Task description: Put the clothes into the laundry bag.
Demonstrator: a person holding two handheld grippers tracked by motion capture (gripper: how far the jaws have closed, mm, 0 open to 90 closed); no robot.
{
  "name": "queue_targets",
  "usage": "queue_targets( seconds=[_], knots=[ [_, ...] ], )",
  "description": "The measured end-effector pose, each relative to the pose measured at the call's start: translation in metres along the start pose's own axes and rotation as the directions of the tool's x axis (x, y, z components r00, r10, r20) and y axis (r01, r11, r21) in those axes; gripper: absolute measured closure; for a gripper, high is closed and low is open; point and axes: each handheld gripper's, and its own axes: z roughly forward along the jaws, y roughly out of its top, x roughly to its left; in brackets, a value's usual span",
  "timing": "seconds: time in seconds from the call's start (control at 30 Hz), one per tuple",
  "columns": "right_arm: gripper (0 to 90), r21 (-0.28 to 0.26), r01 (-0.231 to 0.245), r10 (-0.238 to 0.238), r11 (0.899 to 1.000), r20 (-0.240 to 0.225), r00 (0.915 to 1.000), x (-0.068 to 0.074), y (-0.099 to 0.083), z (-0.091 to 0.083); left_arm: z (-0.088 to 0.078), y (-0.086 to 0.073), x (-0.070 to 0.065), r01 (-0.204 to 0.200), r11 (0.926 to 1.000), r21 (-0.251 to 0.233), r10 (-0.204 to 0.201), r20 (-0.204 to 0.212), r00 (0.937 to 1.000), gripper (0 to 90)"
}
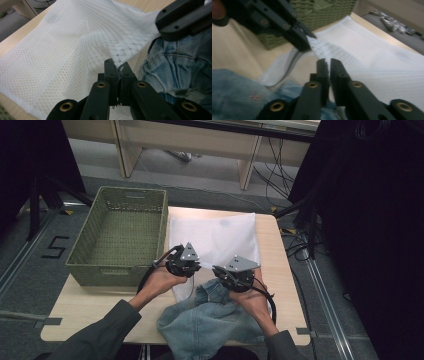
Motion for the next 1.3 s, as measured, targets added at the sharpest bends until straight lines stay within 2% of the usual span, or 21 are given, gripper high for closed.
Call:
queue_targets(
  seconds=[0.03, 0.13, 0.2, 0.27, 0.33, 0.37, 0.43, 0.47, 0.53, 0.57, 0.63, 0.7, 0.77, 0.83, 0.97, 1.07, 1.1, 1.17, 1.23, 1.27, 1.3],
  knots=[
    [73.5, -0.009, 0.009, -0.009, 1.0, -0.028, 0.9996, 0.002, 0.002, -0.003, -0.003, 0.001, 0.003, -0.003, 1.0, -0.003, 0.003, 0.007, 1.0, 86.7],
    [56.0, -0.022, -0.031, 0.028, 0.999, -0.126, 0.9916, 0.011, 0.007, -0.013, -0.011, 0.001, 0.008, 0.008, 1.0, -0.001, -0.008, 0.027, 0.9996, 86.3],
    [50.0, -0.012, -0.009, 0.006, 1.0, -0.23, 0.9731, 0.02, 0.008, -0.018, -0.012, 0.0, 0.01, 0.006, 1.0, -0.001, -0.006, 0.034, 0.9994, 86.3],
    [45.8, -0.005, 0.005, -0.006, 1.0, -0.281, 0.9597, 0.032, 0.009, -0.021, -0.011, -0.001, 0.01, 0.011, 0.9999, 0.002, -0.011, 0.041, 0.9991, 86.1],
    [44.4, 0.023, 0.04, -0.03, 0.999, -0.336, 0.9416, 0.043, 0.01, -0.016, -0.009, -0.002, 0.009, 0.027, 0.9996, 0.006, -0.027, 0.04, 0.9988, 86.0],
    [43.3, 0.033, 0.05, -0.036, 0.998, -0.337, 0.941, 0.05, 0.01, -0.013, -0.009, -0.001, 0.009, 0.01, 0.9999, 0.01, -0.011, 0.046, 0.9989, 85.9],
    [42.9, 0.075, 0.077, -0.041, 0.994, -0.395, 0.9177, 0.063, 0.007, -0.006, -0.009, -0.001, 0.009, 0.012, 0.9999, 0.011, -0.013, 0.048, 0.9987, 85.8],
    [42.7, 0.08, 0.09, -0.05, 0.993, -0.404, 0.9134, 0.07, 0.004, -0.002, -0.009, -0.001, 0.009, 0.026, 0.9996, 0.008, -0.026, 0.048, 0.9985, 85.8],
    [43.2, 0.122, 0.115, -0.049, 0.986, -0.446, 0.8935, 0.08, -0.001, 0.004, -0.009, -0.002, 0.01, 0.026, 0.9997, 0.003, -0.026, 0.052, 0.9983, 85.8],
    [45.4, 0.142, 0.137, -0.06, 0.98, -0.447, 0.8926, 0.084, -0.004, 0.008, -0.009, -0.002, 0.011, 0.032, 0.9995, 0.005, -0.032, 0.056, 0.9979, 85.8],
    [62.6, 0.193, 0.186, -0.08, 0.963, -0.455, 0.8868, 0.09, -0.012, 0.014, -0.009, -0.003, 0.011, 0.033, 0.9994, 0.007, -0.033, 0.063, 0.9975, 85.8],
    [77.4, 0.232, 0.248, -0.13, 0.94, -0.429, 0.894, 0.091, -0.019, 0.02, -0.008, -0.004, 0.011, 0.044, 0.999, 0.005, -0.044, 0.066, 0.9968, 85.9],
    [81.7, 0.238, 0.25, -0.142, 0.939, -0.394, 0.9081, 0.086, -0.019, 0.019, -0.009, -0.004, 0.011, 0.041, 0.9991, 0.009, -0.042, 0.07, 0.9967, 86.1],
    [82.5, 0.22, 0.247, -0.163, 0.944, -0.341, 0.926, 0.076, -0.011, 0.011, -0.01, -0.004, 0.012, 0.042, 0.9991, 0.004, -0.042, 0.076, 0.9962, 86.3],
    [83.1, 0.165, 0.133, -0.101, 0.977, -0.188, 0.9769, 0.039, 0.003, -0.015, -0.013, -0.003, 0.013, 0.053, 0.9986, -0.005, -0.053, 0.083, 0.9952, 86.5],
    [83.1, 0.135, 0.085, -0.077, 0.987, -0.058, 0.9953, 0.009, 0.006, -0.028, -0.013, -0.002, 0.013, 0.059, 0.9981, -0.014, -0.058, 0.085, 0.9947, 86.5],
    [83.1, 0.152, 0.091, -0.088, 0.984, -0.029, 0.9957, 0.001, 0.003, -0.027, -0.013, -0.002, 0.013, 0.057, 0.9983, -0.013, -0.056, 0.085, 0.9948, 86.5],
    [83.1, 0.209, 0.019, -0.023, 0.978, 0.019, 0.9996, -0.009, -0.011, -0.019, -0.013, -0.002, 0.014, 0.046, 0.9989, 0.0, -0.046, 0.086, 0.9953, 86.5],
    [83.1, 0.296, 0.029, -0.038, 0.955, 0.025, 0.9989, -0.019, -0.03, -0.002, -0.013, -0.002, 0.013, 0.047, 0.9989, 0.0, -0.046, 0.084, 0.9954, 86.5],
    [83.1, 0.34, -0.01, -0.005, 0.941, 0.045, 0.999, -0.019, -0.039, 0.006, -0.013, -0.002, 0.013, 0.045, 0.999, 0.001, -0.045, 0.086, 0.9953, 86.4],
    [83.1, 0.362, 0.004, -0.024, 0.932, 0.048, 0.9986, -0.021, -0.046, 0.012, -0.012, -0.002, 0.013, 0.056, 0.9984, 0.002, -0.056, 0.086, 0.9947, 86.4]
  ],
)
